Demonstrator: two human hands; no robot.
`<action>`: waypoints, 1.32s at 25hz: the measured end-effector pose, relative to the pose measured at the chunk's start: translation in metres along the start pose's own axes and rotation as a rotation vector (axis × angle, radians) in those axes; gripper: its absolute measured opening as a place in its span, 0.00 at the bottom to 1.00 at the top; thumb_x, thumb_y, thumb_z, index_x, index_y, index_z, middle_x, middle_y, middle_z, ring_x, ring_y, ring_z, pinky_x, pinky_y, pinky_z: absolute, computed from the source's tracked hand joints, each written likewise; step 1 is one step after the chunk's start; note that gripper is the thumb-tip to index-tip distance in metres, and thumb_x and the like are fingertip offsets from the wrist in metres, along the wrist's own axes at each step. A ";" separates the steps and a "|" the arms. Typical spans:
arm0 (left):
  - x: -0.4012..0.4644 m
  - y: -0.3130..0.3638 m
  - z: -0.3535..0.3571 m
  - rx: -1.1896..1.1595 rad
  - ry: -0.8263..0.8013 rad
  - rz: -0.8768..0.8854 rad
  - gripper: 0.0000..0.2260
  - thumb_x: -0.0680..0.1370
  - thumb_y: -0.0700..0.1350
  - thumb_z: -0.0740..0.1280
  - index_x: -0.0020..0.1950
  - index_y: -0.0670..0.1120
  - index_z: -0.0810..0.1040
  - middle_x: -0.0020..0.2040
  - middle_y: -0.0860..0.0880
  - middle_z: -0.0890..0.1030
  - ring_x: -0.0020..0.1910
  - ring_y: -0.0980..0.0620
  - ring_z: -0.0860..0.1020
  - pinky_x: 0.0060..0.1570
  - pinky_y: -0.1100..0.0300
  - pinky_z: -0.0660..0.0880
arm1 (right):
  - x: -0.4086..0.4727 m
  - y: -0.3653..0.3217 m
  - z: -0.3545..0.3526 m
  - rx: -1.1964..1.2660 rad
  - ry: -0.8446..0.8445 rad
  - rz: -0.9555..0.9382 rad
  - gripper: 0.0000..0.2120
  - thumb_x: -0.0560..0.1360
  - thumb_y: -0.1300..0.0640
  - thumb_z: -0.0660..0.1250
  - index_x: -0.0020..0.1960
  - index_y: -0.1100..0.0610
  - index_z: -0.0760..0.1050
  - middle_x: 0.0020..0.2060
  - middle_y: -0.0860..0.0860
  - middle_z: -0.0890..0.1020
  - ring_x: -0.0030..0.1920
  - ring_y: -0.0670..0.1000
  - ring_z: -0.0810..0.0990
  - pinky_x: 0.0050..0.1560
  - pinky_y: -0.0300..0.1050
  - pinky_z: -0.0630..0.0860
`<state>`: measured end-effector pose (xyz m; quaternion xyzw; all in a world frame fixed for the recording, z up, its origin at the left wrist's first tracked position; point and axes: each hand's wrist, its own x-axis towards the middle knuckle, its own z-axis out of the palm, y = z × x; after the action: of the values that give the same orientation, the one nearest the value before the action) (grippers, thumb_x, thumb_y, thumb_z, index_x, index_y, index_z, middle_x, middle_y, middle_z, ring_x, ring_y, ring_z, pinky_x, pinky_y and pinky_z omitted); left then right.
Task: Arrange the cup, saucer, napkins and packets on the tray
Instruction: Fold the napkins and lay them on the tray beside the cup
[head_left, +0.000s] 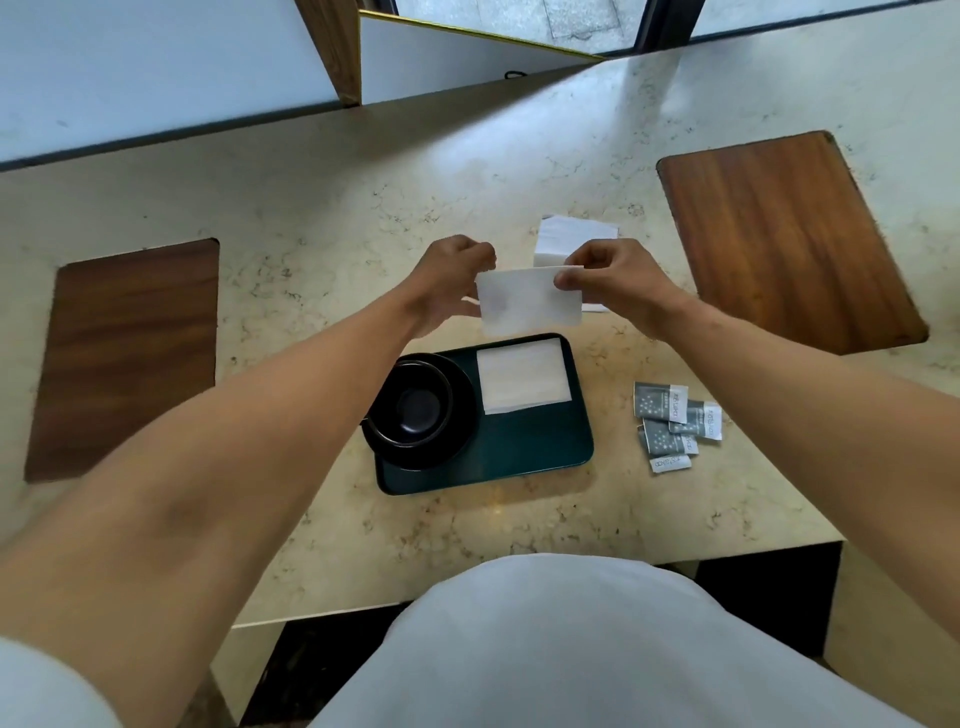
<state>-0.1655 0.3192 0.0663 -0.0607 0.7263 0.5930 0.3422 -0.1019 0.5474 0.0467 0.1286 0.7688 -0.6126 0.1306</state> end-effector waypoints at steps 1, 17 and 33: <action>-0.004 -0.005 -0.003 -0.047 -0.045 -0.060 0.13 0.78 0.43 0.65 0.59 0.37 0.76 0.48 0.42 0.76 0.39 0.44 0.80 0.41 0.50 0.83 | -0.003 0.002 0.005 0.046 0.001 0.022 0.04 0.73 0.58 0.76 0.44 0.57 0.81 0.44 0.55 0.83 0.47 0.56 0.84 0.56 0.61 0.82; -0.007 -0.052 -0.001 0.710 -0.005 0.058 0.05 0.76 0.42 0.72 0.49 0.42 0.86 0.45 0.44 0.85 0.38 0.50 0.82 0.38 0.57 0.81 | -0.028 0.053 0.048 0.080 0.070 0.326 0.11 0.78 0.62 0.72 0.59 0.63 0.78 0.55 0.58 0.82 0.55 0.58 0.84 0.53 0.57 0.84; 0.016 -0.063 0.013 1.009 -0.108 0.043 0.12 0.76 0.43 0.67 0.50 0.35 0.82 0.49 0.38 0.84 0.41 0.46 0.77 0.40 0.55 0.73 | -0.019 0.070 0.045 -0.268 0.027 0.307 0.06 0.78 0.58 0.72 0.52 0.60 0.80 0.50 0.55 0.84 0.50 0.56 0.85 0.53 0.55 0.84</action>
<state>-0.1416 0.3176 0.0046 0.1577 0.9047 0.1775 0.3537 -0.0569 0.5177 -0.0202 0.2341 0.8165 -0.4759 0.2280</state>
